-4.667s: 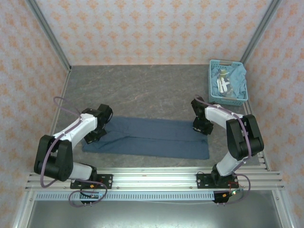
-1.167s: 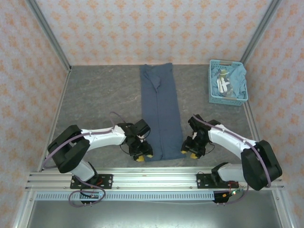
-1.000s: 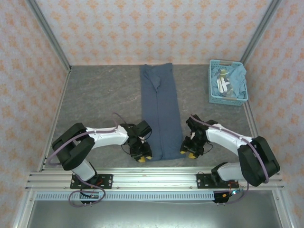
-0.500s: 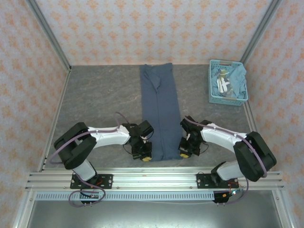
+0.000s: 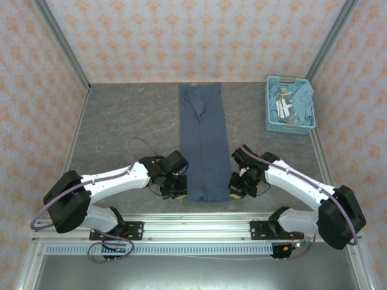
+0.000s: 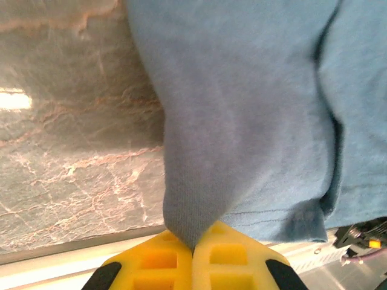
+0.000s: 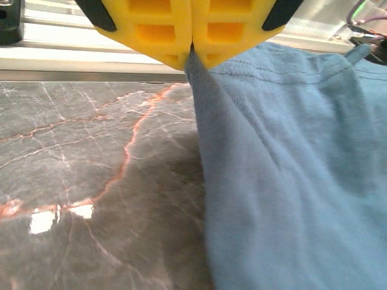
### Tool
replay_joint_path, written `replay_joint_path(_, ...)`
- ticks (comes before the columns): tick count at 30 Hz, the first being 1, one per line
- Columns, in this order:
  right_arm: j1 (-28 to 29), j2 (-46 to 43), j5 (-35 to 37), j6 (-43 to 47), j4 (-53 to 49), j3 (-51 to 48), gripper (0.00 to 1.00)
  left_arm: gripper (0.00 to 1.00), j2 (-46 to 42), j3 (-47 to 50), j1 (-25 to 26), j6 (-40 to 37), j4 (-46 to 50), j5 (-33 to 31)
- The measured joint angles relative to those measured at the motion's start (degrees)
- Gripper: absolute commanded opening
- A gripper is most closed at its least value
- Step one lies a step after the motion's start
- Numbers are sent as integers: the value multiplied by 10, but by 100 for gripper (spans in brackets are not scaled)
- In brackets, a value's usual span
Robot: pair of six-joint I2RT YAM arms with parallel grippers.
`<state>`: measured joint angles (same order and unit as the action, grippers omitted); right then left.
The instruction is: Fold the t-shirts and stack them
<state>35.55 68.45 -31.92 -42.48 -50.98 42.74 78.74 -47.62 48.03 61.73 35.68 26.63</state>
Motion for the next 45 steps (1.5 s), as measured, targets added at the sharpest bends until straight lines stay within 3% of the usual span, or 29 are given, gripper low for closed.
replay_joint_path(11, -51, 92, 70, 10, -22, 176, 0, 0, 12, -116, -101, -4, 26, -61)
replay_joint_path(31, -143, 404, 111, 90, 11, 492, 0, 0, 292, -392, -246, -104, 22, -60)
replay_joint_path(32, -146, 419, 111, 92, 12, 498, 5, 3, 314, -408, -250, -109, 21, -58)
replay_joint_path(34, -152, 448, 110, 98, 14, 512, 33, 25, 355, -437, -257, -117, 19, -55)
replay_joint_path(36, -158, 476, 109, 106, 18, 526, 50, 47, 395, -466, -264, -128, 18, -50)
replay_joint_path(39, -167, 494, 110, 121, 24, 531, 59, 62, 416, -475, -271, -138, 19, -56)
replay_joint_path(42, -174, 485, 111, 134, 24, 531, 60, 63, 380, -432, -272, -132, 2, -67)
replay_joint_path(45, -177, 436, 113, 139, 40, 485, 60, 62, 278, -319, -266, -106, -25, -72)
